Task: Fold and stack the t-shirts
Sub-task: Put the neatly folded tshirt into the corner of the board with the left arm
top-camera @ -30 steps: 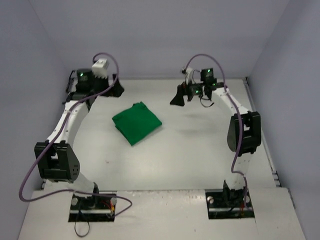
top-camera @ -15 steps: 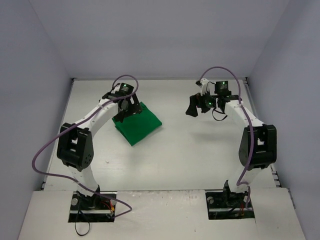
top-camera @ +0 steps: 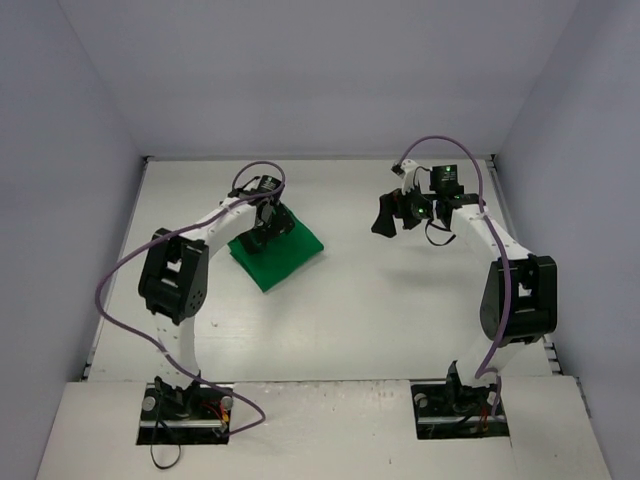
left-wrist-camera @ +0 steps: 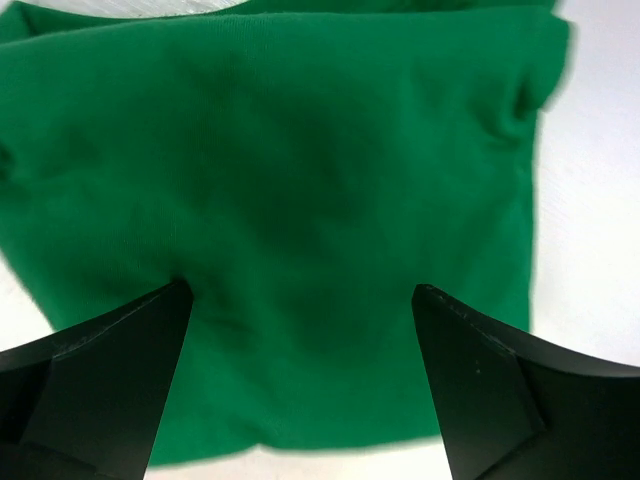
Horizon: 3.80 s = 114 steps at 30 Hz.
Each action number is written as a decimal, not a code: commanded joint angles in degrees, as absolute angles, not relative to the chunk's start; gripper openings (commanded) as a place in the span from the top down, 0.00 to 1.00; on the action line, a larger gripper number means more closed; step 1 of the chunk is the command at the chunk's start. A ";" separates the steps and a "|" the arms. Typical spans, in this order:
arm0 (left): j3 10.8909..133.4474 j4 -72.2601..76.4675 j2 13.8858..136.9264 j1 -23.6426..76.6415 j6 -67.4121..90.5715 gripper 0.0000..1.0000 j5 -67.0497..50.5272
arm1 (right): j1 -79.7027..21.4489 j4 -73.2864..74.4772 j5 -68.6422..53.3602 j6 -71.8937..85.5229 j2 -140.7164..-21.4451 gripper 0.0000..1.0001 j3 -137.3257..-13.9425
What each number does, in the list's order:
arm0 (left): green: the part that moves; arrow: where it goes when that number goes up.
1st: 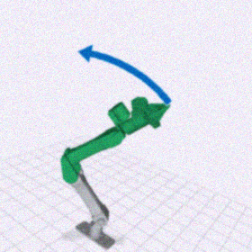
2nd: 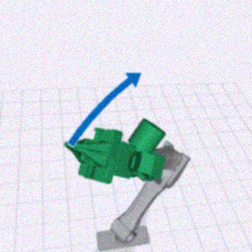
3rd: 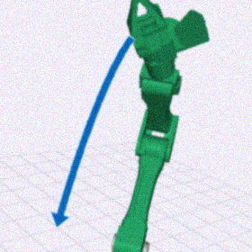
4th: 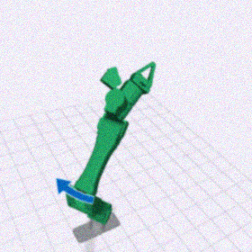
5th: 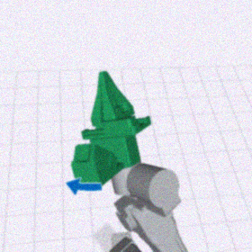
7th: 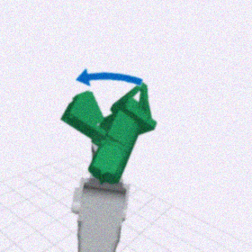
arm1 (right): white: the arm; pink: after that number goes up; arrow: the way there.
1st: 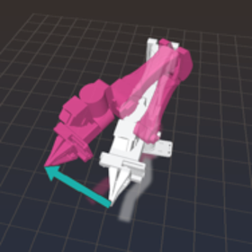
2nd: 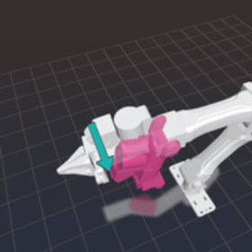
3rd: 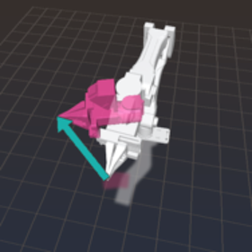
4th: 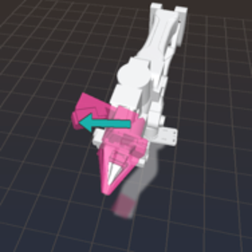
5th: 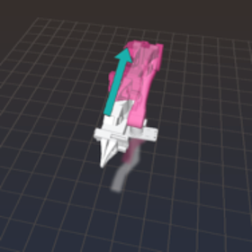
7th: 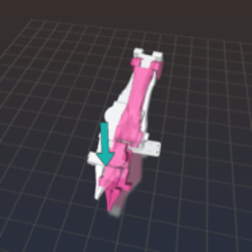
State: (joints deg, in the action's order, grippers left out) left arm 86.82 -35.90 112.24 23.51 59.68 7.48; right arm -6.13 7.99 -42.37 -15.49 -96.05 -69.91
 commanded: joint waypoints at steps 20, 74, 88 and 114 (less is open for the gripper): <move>98.90 -47.58 122.62 9.25 5.70 0.09 6.04 | -5.36 8.56 -43.86 -17.91 -93.64 0.00 -71.61; 141.85 -51.06 117.27 -2.07 -20.28 0.08 -12.71 | -5.70 11.17 -40.37 -16.76 -78.45 0.00 -77.05; 87.69 -36.39 81.34 11.34 3.82 0.08 -1.40 | -4.83 6.91 -18.25 -3.05 -75.96 0.00 -65.94; 55.92 -24.21 63.26 13.69 7.95 0.08 9.02 | -1.23 -4.64 -4.57 -3.67 -53.24 0.00 -40.45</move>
